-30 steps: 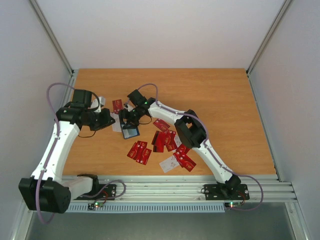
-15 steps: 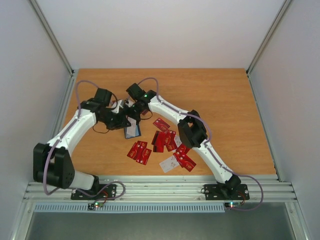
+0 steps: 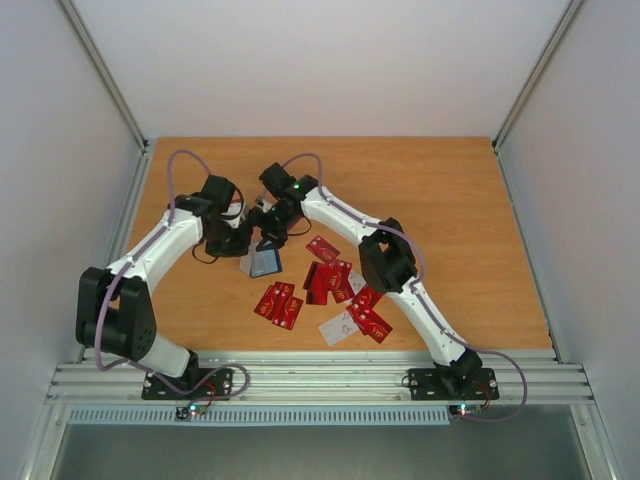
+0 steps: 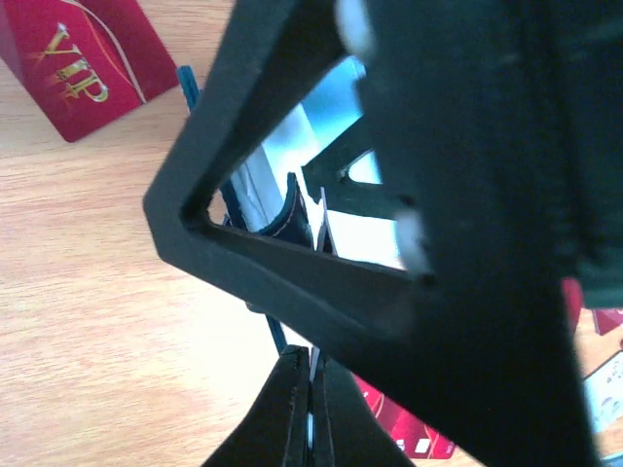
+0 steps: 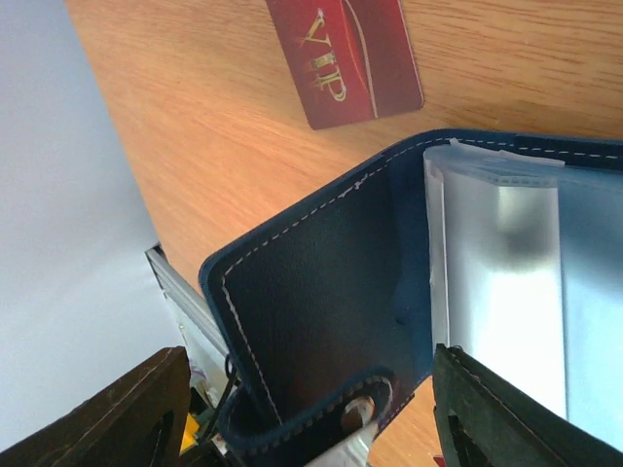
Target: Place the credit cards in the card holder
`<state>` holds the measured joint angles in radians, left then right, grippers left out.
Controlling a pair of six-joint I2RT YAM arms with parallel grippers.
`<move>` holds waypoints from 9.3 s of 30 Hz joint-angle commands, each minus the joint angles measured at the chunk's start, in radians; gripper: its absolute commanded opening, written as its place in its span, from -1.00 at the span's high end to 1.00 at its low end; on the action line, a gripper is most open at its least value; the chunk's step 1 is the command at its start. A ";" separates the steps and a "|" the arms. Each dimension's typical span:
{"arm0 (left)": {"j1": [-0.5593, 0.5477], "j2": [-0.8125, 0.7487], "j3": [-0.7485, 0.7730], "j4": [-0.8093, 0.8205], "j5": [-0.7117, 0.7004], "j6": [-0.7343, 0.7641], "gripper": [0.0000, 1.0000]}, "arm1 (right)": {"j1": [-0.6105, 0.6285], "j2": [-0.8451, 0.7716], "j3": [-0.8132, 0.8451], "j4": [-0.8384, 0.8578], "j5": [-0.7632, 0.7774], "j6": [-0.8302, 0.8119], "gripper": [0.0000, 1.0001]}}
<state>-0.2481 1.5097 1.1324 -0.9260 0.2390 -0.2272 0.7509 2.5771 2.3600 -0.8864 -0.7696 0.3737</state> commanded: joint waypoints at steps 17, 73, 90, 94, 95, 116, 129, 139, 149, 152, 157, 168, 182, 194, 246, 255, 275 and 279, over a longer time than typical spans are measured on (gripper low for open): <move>0.083 -0.004 -0.118 0.056 -0.072 -0.040 1.00 | -0.094 -0.070 0.006 -0.202 -0.021 -0.234 -0.37; 0.354 0.326 -0.219 0.209 0.549 -0.158 1.00 | -0.020 -0.010 -0.092 0.023 0.086 -0.028 -0.35; 0.197 0.151 -0.151 0.065 0.566 -0.208 0.99 | -0.020 -0.127 -0.275 0.012 0.070 -0.109 -0.35; 0.197 0.001 -0.124 -0.007 0.453 -0.199 0.99 | -0.020 -0.115 -0.288 0.018 0.081 -0.106 -0.34; 0.198 -0.020 -0.114 -0.024 0.428 -0.198 1.00 | -0.020 -0.111 -0.286 0.019 0.080 -0.107 -0.34; 0.197 0.140 -0.151 0.006 0.203 -0.055 1.00 | -0.018 -0.140 -0.281 0.097 -0.029 -0.033 -0.35; 0.197 0.145 -0.123 -0.004 0.237 -0.040 1.00 | 0.005 -0.089 -0.280 0.144 -0.028 0.030 -0.34; 0.196 -0.005 -0.086 0.044 0.407 -0.059 0.99 | -0.013 -0.068 -0.280 0.091 0.023 -0.016 -0.33; 0.186 0.083 -0.248 0.411 0.638 -0.119 1.00 | -0.055 -0.072 -0.273 0.088 -0.041 -0.033 -0.33; 0.187 0.147 -0.272 0.513 0.651 -0.138 1.00 | -0.070 -0.070 -0.263 0.087 -0.084 -0.033 -0.34; 0.185 0.214 -0.254 0.564 0.641 -0.148 0.99 | -0.086 -0.072 -0.243 0.066 -0.138 -0.043 -0.34; 0.169 0.224 -0.219 0.565 0.594 -0.160 0.99 | -0.135 -0.138 -0.129 -0.174 -0.082 -0.169 -0.33; 0.155 0.238 -0.142 0.495 0.573 -0.126 0.99 | -0.107 -0.492 -0.822 0.260 -0.060 0.041 -0.33; 0.155 0.302 -0.070 0.423 0.572 -0.120 0.99 | -0.062 -0.487 -0.916 0.405 0.058 0.117 0.04; 0.144 0.361 -0.082 0.641 0.444 -0.047 0.99 | -0.140 -0.074 -0.434 -0.180 0.240 -0.261 0.09; 0.144 0.330 -0.109 0.638 0.473 0.004 0.99 | -0.145 -0.064 -0.423 -0.187 0.237 -0.260 0.09; 0.144 0.330 -0.095 0.455 0.480 0.059 0.99 | -0.151 -0.043 -0.367 -0.197 0.231 -0.250 0.09; 0.144 0.337 -0.077 0.426 0.498 0.063 0.99 | -0.150 -0.043 -0.366 -0.191 0.225 -0.247 0.09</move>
<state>-0.1005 1.8534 1.0355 -0.4191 0.7528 -0.2012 0.6128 2.4443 2.0151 -1.0573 -0.6788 0.1295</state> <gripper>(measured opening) 0.025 0.452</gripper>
